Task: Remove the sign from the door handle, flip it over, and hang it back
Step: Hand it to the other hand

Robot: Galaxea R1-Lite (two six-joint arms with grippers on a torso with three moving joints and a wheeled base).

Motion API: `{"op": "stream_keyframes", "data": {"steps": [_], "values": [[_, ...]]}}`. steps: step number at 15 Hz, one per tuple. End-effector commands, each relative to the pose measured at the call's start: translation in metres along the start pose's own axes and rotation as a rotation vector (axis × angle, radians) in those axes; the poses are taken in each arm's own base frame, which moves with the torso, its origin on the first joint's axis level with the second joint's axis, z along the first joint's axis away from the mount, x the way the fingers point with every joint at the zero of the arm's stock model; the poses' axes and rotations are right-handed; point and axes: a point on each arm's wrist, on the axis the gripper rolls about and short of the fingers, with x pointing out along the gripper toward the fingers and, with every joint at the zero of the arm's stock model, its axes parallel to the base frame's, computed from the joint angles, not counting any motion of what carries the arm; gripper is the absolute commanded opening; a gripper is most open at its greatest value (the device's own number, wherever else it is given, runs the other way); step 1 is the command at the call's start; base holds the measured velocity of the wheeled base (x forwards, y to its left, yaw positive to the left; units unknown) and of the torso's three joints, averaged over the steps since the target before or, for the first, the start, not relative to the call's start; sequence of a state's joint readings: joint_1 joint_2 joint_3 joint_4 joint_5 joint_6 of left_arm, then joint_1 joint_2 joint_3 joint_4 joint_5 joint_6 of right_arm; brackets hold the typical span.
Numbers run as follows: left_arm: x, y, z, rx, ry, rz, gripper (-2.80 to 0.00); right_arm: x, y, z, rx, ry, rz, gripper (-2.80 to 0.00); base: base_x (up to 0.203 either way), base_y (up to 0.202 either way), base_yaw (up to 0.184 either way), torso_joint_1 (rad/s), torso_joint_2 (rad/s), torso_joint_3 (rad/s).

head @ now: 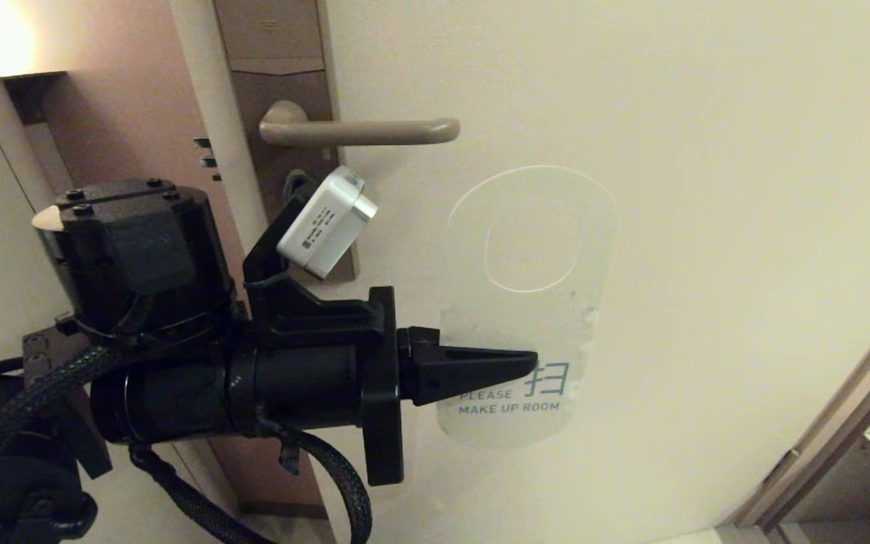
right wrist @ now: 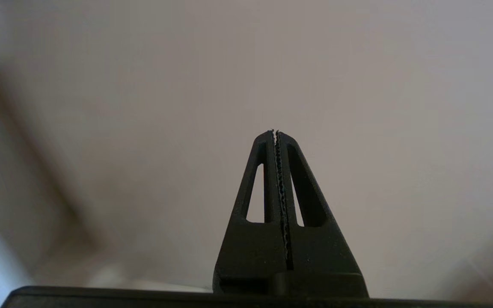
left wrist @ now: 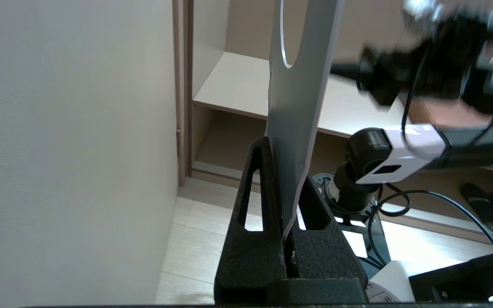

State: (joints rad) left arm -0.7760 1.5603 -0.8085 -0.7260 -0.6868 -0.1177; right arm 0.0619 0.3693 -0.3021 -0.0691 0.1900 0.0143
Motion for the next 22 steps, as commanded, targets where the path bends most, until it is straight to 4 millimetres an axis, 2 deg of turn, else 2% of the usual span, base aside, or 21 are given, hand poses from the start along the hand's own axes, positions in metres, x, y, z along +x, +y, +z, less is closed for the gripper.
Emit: {"op": "stream_keyframes", "data": {"steps": [1, 4, 6, 13, 18, 19, 22], "values": [[0.002, 0.001, -0.002, -0.002, 0.002, -0.005, -2.80, 0.028, 0.000, 0.020, 0.024, 0.091, 0.212, -2.80, 0.000, 0.000, 0.000, 0.000, 0.00, 0.000], [0.003, -0.001, -0.001, -0.001, 0.003, -0.011, -2.80, 0.046, 0.005, 0.040, 0.034, 0.102, 0.622, -2.80, 0.000, 0.000, 0.000, 0.000, 0.00, 0.000], [0.004, -0.002, -0.001, 0.000, 0.002, -0.018, -2.80, 0.054, 0.006, 0.045, 0.050, 0.119, 0.783, -2.80, 0.000, 0.000, 0.000, 0.000, 0.00, 0.000], [0.009, -0.002, 0.000, 0.012, -0.015, -0.030, -2.80, 0.083, 0.016, 0.031, 0.087, 0.250, 0.976, -2.80, 0.000, 0.000, 0.000, 0.000, 0.00, 0.000], [0.013, -0.006, 0.001, -0.001, -0.023, -0.051, -2.80, 0.108, 0.026, 0.026, 0.072, 0.265, 1.061, -2.80, 0.000, 0.000, 0.000, 0.000, 0.00, 0.000], [0.015, -0.008, 0.001, 0.000, -0.023, -0.059, -2.80, 0.115, 0.028, 0.027, 0.066, 0.254, 1.077, 0.00, 0.000, 0.000, 0.000, 0.000, 0.00, 0.000], [0.015, -0.009, 0.001, 0.003, -0.025, -0.063, -2.80, 0.131, 0.036, 0.027, 0.056, 0.235, 1.120, 0.00, 0.000, 0.000, 0.000, 0.000, 0.00, 0.000]]}}
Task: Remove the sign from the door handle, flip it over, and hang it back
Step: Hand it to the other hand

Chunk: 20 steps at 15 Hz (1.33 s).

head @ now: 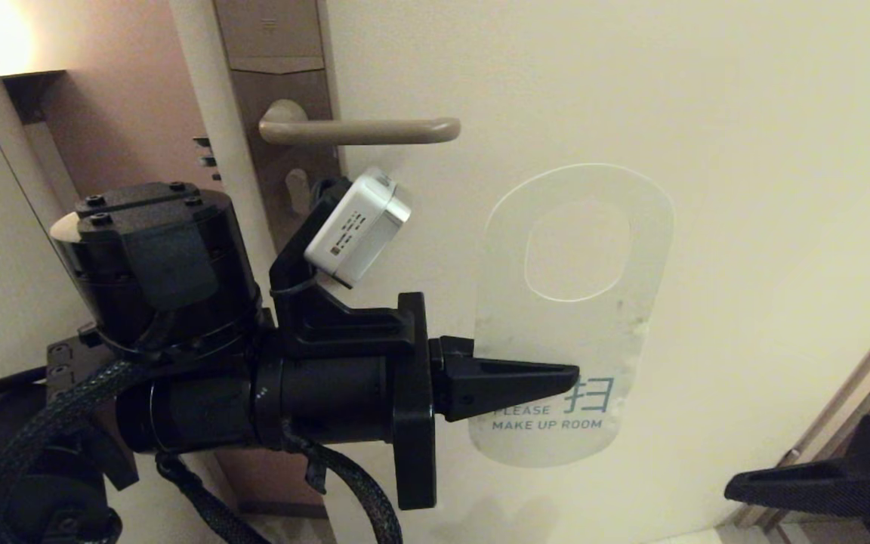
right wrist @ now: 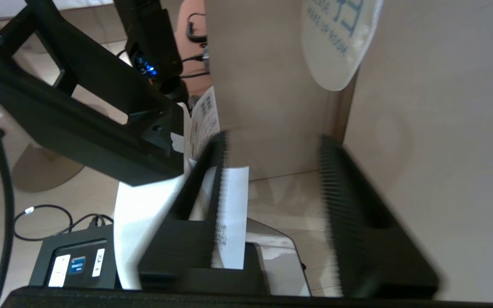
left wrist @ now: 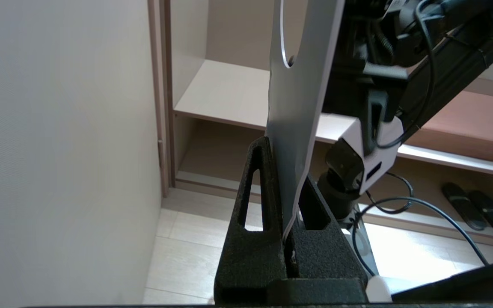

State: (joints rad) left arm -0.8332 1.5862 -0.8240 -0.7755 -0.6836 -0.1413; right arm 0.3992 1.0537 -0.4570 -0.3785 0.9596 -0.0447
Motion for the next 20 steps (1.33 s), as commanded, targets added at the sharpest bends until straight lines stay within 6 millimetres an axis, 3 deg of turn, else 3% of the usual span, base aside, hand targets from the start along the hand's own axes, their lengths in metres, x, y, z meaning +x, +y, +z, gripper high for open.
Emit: {"op": "stream_keyframes", "data": {"steps": [1, 11, 15, 20], "values": [[0.001, 0.000, 0.002, 0.005, -0.007, -0.006, -2.80, 0.011, -0.009, -0.003, 0.034, 0.031, 0.030, 0.00, 0.000, 0.000, 0.000, 0.000, 0.00, 0.000], [0.016, 0.009, 0.005, -0.006, -0.040, -0.019, -2.80, 0.037, -0.029, 0.005, 0.056, 0.068, 0.056, 0.00, 0.000, 0.000, 0.000, 0.000, 0.00, 0.000], [0.018, 0.011, 0.003, -0.011, -0.035, -0.018, -2.80, 0.051, -0.045, 0.008, 0.020, 0.028, 0.041, 0.00, 0.000, 0.000, 0.000, 0.000, 0.00, 0.000], [0.025, 0.017, 0.002, -0.006, -0.043, -0.019, -2.80, 0.058, -0.050, 0.013, 0.024, 0.025, 0.050, 0.00, 0.000, 0.000, 0.000, 0.000, 0.00, 0.000]]}}
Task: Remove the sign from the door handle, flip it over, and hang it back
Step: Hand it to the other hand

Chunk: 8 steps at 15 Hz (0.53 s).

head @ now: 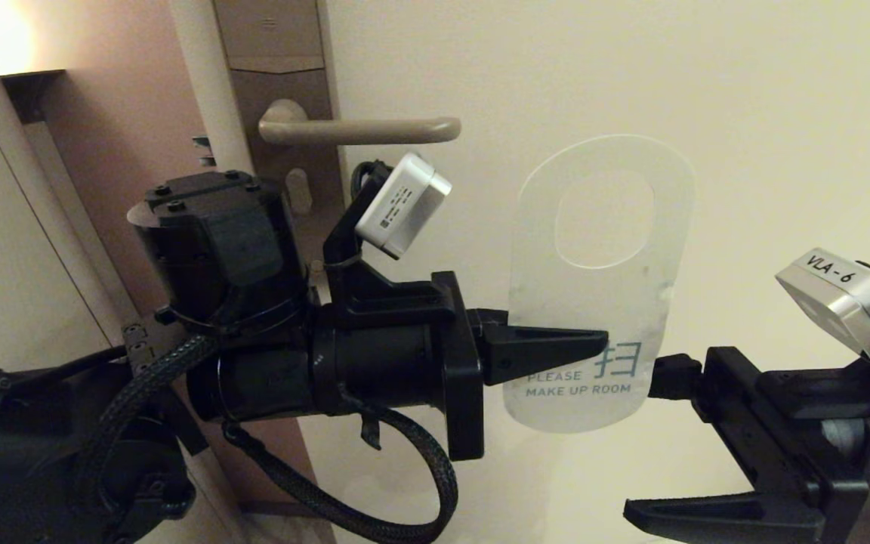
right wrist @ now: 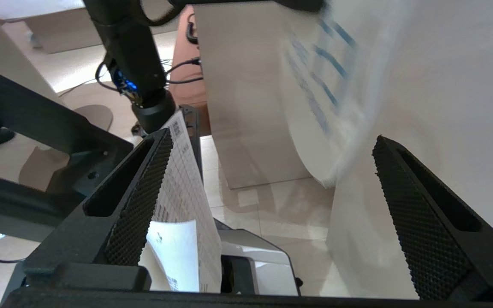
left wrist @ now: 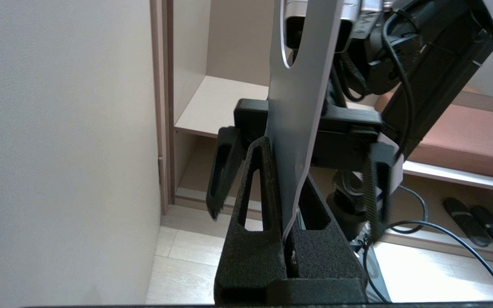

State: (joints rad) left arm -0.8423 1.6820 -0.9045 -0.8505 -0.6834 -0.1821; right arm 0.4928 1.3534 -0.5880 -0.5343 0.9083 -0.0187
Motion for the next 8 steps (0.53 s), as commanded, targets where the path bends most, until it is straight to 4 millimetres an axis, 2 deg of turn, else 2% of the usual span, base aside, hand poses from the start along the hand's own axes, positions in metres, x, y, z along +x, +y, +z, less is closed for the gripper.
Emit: {"op": "stream_keyframes", "data": {"steps": [1, 8], "values": [[0.003, 0.003, -0.002, -0.003, 0.001, -0.003, -2.80, 0.004, -0.002, 0.002, -0.002, 0.000, 0.016, 0.00, 0.000, 0.000, 0.000, 0.000, 0.00, 0.000], [0.005, 0.004, -0.003, -0.002, 0.001, -0.002, -2.80, 0.015, 0.004, 0.006, -0.016, 0.002, 0.070, 0.00, 0.000, 0.000, 0.000, 0.000, 0.00, 0.000]]}}
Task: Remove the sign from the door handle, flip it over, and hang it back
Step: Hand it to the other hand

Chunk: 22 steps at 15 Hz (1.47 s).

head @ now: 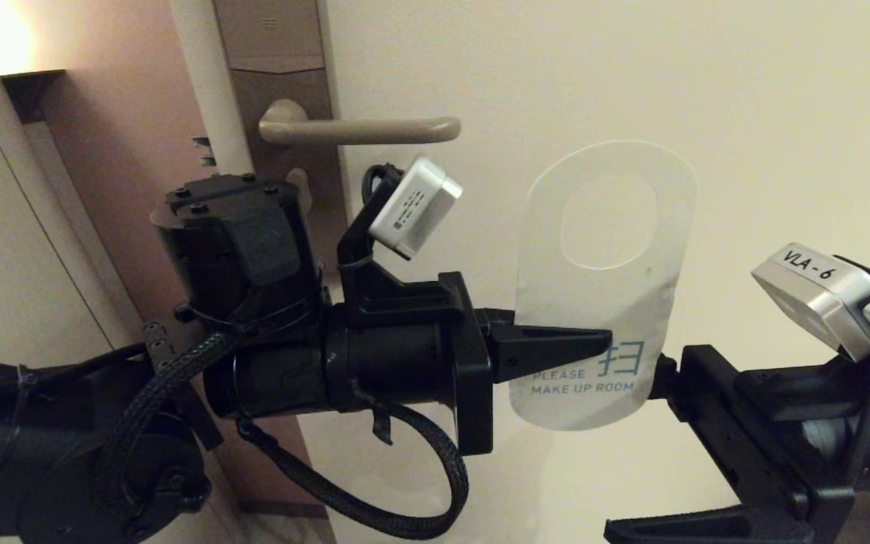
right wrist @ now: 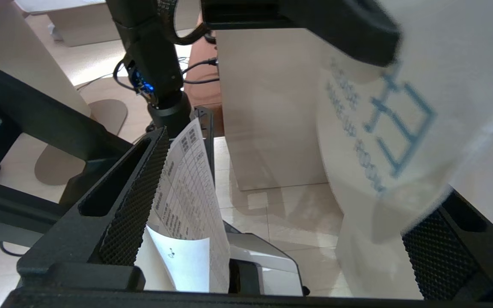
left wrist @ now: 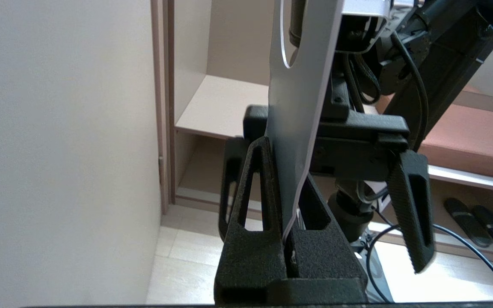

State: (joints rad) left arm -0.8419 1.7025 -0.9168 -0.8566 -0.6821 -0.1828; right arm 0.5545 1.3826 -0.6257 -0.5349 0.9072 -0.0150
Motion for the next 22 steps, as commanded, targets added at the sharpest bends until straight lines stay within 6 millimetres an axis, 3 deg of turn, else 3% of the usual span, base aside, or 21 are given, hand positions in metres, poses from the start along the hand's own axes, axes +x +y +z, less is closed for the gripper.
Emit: {"op": "stream_keyframes", "data": {"steps": [1, 22], "values": [[0.001, 0.001, 0.000, 0.004, -0.006, -0.005, -2.80, 0.001, 0.001, 0.000, -0.005, -0.002, 0.011, 0.00, 0.000, 0.000, 0.000, 0.000, 0.00, 0.000], [0.006, 0.004, -0.002, 0.006, -0.034, -0.009, -2.80, 0.008, -0.009, 0.013, -0.025, -0.020, 0.008, 0.00, 0.000, 0.000, 0.000, 0.000, 0.00, 0.000]]}}
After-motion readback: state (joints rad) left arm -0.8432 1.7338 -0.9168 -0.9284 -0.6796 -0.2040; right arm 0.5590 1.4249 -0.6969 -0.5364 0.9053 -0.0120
